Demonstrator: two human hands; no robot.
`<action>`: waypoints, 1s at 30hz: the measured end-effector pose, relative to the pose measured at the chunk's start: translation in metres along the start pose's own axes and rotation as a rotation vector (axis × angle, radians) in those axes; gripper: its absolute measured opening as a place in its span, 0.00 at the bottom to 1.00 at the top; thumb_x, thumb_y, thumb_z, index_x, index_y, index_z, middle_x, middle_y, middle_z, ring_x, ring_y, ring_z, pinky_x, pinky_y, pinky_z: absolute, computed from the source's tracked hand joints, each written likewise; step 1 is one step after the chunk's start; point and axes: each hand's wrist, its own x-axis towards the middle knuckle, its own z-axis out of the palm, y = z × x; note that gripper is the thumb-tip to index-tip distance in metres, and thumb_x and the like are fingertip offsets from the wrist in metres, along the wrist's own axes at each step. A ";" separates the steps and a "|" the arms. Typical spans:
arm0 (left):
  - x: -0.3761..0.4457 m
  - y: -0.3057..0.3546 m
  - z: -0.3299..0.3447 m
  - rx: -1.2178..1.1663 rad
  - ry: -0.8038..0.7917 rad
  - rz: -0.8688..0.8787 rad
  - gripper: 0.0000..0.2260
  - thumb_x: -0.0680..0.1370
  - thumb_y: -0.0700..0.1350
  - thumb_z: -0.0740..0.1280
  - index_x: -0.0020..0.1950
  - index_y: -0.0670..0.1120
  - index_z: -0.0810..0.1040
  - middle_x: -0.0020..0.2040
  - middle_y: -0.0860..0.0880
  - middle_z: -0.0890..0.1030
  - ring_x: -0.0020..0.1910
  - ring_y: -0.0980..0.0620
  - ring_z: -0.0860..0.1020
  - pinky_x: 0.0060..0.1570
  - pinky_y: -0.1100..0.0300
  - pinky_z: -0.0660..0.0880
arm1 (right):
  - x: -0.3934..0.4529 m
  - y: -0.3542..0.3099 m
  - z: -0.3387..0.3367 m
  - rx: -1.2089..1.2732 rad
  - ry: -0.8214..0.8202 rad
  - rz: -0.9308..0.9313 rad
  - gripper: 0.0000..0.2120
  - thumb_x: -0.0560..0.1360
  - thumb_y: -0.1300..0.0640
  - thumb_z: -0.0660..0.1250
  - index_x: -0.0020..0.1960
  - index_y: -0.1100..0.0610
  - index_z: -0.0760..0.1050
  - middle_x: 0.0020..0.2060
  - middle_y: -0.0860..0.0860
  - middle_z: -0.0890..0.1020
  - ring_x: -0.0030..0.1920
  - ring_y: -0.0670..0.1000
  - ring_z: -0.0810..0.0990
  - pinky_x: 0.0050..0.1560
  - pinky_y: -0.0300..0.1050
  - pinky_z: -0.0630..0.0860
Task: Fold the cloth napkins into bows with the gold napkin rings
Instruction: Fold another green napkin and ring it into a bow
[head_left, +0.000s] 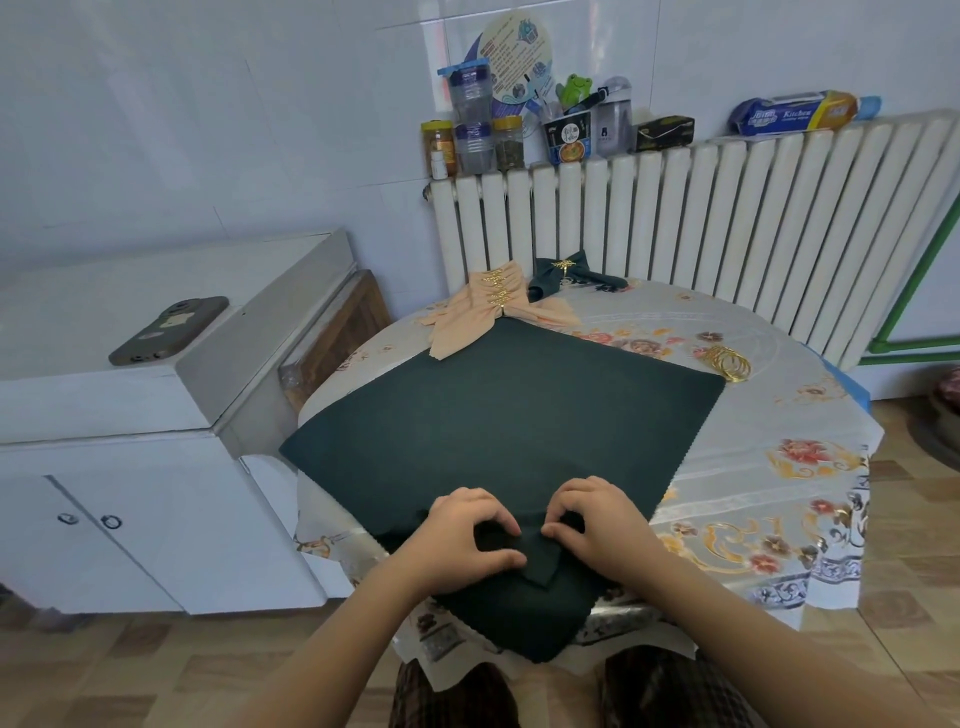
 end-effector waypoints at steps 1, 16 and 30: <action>-0.001 0.001 -0.002 -0.029 -0.048 -0.017 0.11 0.71 0.58 0.71 0.51 0.60 0.78 0.54 0.62 0.73 0.59 0.62 0.66 0.64 0.60 0.61 | 0.002 -0.001 -0.001 -0.015 -0.020 0.003 0.05 0.74 0.50 0.67 0.44 0.50 0.80 0.49 0.42 0.79 0.52 0.46 0.73 0.59 0.42 0.68; -0.002 -0.003 -0.001 -0.038 -0.019 0.019 0.00 0.72 0.48 0.73 0.41 0.54 0.83 0.51 0.64 0.73 0.57 0.63 0.68 0.61 0.63 0.64 | -0.023 -0.007 0.004 0.002 0.002 -0.109 0.24 0.61 0.26 0.60 0.47 0.39 0.80 0.60 0.38 0.71 0.63 0.43 0.60 0.62 0.41 0.48; 0.004 0.004 -0.021 -0.301 -0.208 -0.101 0.03 0.74 0.49 0.70 0.44 0.57 0.83 0.52 0.61 0.80 0.52 0.66 0.76 0.56 0.68 0.68 | -0.021 -0.009 -0.004 0.317 -0.009 0.128 0.03 0.67 0.45 0.73 0.38 0.43 0.82 0.39 0.42 0.81 0.48 0.39 0.75 0.52 0.39 0.71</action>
